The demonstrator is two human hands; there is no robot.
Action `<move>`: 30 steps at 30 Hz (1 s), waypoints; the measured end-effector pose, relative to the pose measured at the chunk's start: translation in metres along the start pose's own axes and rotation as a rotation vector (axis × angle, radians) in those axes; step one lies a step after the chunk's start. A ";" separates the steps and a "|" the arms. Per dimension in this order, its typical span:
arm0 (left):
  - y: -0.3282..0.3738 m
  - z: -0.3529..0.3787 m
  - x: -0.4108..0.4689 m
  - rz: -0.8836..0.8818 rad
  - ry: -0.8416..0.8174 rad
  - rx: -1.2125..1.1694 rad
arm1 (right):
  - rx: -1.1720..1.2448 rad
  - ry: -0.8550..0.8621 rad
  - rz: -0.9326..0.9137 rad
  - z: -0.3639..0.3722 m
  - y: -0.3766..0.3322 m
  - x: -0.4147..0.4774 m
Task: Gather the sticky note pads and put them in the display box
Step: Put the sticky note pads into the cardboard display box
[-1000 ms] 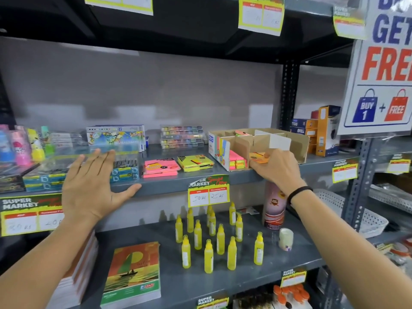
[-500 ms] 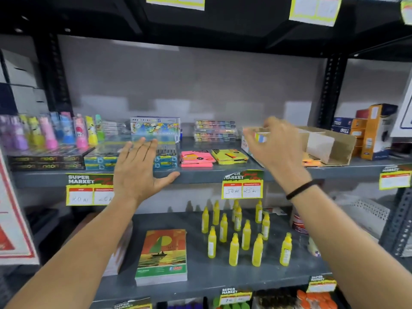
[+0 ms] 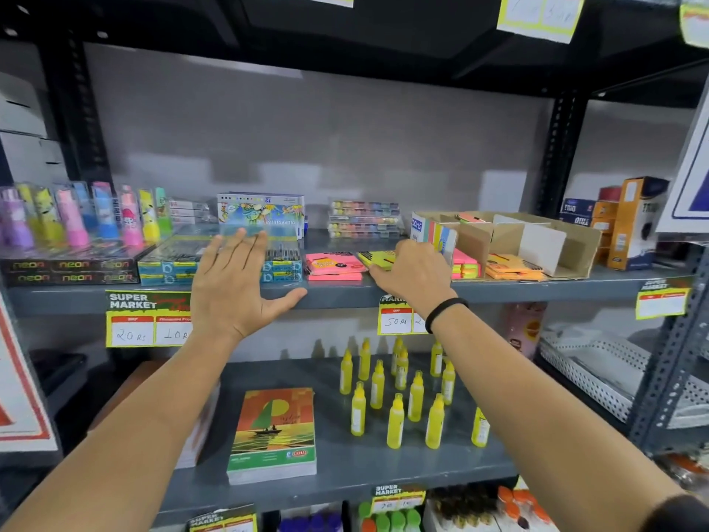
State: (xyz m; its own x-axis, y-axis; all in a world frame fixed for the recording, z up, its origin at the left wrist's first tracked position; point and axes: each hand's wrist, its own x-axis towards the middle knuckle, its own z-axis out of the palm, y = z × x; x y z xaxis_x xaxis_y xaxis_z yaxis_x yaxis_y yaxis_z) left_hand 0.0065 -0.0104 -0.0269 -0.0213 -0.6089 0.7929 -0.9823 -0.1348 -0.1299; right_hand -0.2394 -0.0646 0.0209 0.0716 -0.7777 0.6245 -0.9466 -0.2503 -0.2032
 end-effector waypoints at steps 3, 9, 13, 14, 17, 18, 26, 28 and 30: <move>0.000 0.000 0.000 0.004 0.001 -0.004 | -0.027 0.013 0.018 -0.001 -0.005 -0.001; -0.001 0.000 -0.001 0.015 0.013 0.005 | -0.065 0.012 0.026 -0.002 -0.008 -0.002; -0.001 0.000 -0.001 0.025 0.025 0.007 | -0.032 -0.028 0.054 0.000 -0.013 0.002; -0.002 0.001 -0.001 0.028 0.026 0.007 | -0.030 -0.038 0.057 0.001 -0.013 0.003; -0.003 0.002 0.000 0.028 0.033 0.011 | 0.021 -0.055 0.078 0.001 -0.011 0.005; -0.004 0.003 0.000 0.029 0.041 0.012 | 0.052 -0.049 0.086 0.000 -0.011 0.005; -0.006 0.008 0.002 0.028 0.050 0.018 | 0.119 0.071 0.035 -0.006 -0.012 -0.006; -0.005 0.011 0.003 0.043 0.077 0.013 | 0.125 0.093 0.006 -0.012 -0.010 -0.008; -0.007 0.013 0.003 0.045 0.088 0.018 | 0.140 0.143 -0.022 -0.020 -0.009 -0.009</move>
State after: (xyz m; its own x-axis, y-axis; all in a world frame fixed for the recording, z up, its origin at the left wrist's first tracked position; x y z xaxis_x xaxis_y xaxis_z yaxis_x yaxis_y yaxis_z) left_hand 0.0153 -0.0216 -0.0313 -0.0827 -0.5440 0.8350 -0.9766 -0.1229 -0.1767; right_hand -0.2378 -0.0434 0.0324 0.0370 -0.6837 0.7289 -0.8917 -0.3518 -0.2848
